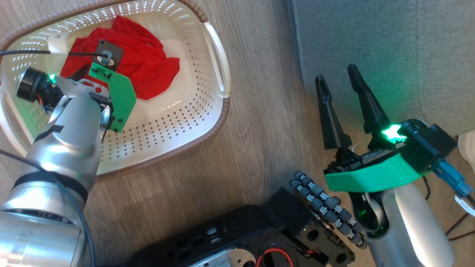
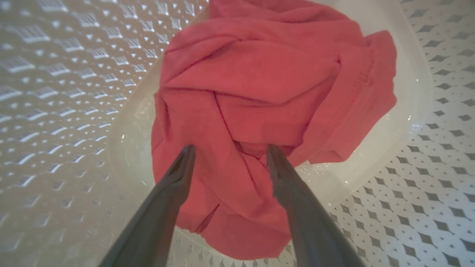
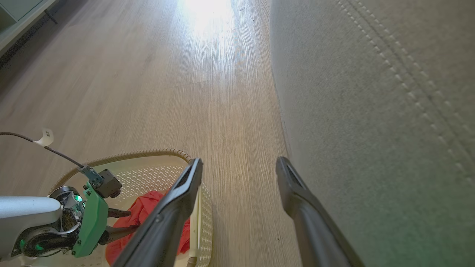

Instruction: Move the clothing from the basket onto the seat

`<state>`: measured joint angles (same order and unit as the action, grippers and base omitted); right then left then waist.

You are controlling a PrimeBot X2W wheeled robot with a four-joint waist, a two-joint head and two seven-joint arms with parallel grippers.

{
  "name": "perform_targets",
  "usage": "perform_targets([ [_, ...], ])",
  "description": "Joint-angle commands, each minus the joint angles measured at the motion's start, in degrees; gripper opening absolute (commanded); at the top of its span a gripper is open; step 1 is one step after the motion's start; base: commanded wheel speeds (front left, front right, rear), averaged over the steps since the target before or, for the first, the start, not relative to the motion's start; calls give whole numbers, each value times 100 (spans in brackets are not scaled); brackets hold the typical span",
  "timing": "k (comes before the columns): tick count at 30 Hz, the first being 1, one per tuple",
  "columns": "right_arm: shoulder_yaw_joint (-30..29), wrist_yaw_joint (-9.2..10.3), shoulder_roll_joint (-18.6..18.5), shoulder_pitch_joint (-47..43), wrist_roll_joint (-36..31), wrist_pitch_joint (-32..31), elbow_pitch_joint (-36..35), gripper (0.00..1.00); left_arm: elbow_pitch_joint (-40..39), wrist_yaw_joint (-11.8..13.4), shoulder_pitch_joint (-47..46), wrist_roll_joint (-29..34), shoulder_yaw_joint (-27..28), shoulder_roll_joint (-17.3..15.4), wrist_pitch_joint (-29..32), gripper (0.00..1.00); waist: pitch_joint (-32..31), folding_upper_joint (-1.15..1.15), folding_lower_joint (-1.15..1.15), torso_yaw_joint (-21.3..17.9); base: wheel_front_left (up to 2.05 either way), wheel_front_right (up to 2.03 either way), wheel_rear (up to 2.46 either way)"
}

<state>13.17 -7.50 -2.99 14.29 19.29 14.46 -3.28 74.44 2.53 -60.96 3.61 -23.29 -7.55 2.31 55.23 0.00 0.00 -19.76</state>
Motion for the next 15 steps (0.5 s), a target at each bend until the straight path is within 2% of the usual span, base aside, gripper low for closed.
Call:
perform_targets([
  [1, 115, 1, 11, -389, 14, 54, -181, 100, -54, 37, 121, 33, 25, -123, 63, 100, 26, 0, 0, 2, 0, 0, 0],
  [15, 160, 1, 11, -638, 53, 54, -475, 100, -49, 105, -21, 233, -369, -267, 621, 100, 194, 0, 0, -8, 0, 0, 0],
])
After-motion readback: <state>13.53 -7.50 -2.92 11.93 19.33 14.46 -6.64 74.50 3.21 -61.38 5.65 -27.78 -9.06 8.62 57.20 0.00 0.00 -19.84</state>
